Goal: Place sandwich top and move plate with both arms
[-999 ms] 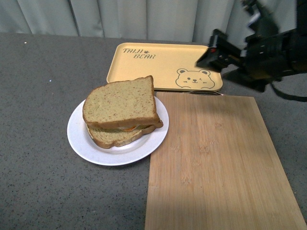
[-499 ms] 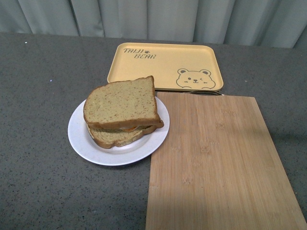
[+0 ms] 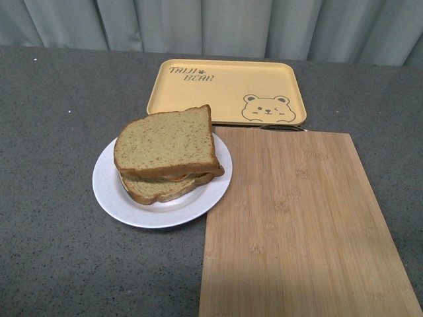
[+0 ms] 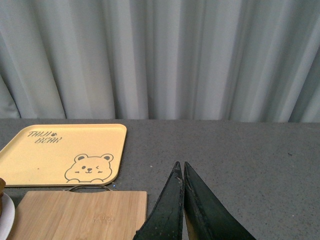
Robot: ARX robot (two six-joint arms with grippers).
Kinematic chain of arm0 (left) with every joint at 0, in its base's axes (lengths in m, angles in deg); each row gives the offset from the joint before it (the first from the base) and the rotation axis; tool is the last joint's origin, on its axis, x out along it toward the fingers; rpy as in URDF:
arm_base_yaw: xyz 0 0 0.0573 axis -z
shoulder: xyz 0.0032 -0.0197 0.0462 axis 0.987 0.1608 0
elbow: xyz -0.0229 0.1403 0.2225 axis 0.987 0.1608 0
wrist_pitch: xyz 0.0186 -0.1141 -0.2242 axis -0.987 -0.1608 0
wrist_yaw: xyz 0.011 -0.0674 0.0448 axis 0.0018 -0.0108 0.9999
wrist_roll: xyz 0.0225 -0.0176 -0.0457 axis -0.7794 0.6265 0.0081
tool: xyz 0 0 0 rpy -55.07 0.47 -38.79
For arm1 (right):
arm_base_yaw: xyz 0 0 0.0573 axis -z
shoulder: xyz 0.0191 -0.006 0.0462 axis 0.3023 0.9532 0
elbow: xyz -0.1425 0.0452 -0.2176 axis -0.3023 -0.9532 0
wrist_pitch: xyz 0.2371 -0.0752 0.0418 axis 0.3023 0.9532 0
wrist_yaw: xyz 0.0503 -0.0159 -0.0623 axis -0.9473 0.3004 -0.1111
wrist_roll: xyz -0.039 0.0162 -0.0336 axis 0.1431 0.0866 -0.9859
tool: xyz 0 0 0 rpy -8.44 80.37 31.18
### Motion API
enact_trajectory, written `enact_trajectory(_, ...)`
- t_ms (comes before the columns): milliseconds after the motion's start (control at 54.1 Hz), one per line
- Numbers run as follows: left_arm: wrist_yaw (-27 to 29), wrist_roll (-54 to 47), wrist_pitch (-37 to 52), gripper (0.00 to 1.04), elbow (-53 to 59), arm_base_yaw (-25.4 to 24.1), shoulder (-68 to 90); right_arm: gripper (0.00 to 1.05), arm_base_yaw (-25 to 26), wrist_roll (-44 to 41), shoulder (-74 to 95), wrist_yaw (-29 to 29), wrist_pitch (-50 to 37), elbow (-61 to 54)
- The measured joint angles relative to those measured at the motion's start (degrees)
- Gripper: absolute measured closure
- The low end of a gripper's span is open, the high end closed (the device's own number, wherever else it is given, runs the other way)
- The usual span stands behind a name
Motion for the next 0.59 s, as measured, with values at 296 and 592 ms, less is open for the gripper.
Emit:
enact_trajectory(296,0.0,0.0,0.0,0.07,0.0,0.0,0.0,1.04,0.0,0.0,-14.95,-0.17,11.54,-3.43)
enact_trajectory(592,0.0,0.0,0.0,0.07,0.0,0.0,0.0,1.04,0.02,0.0,-28.15,-0.2,23.19,-4.52)
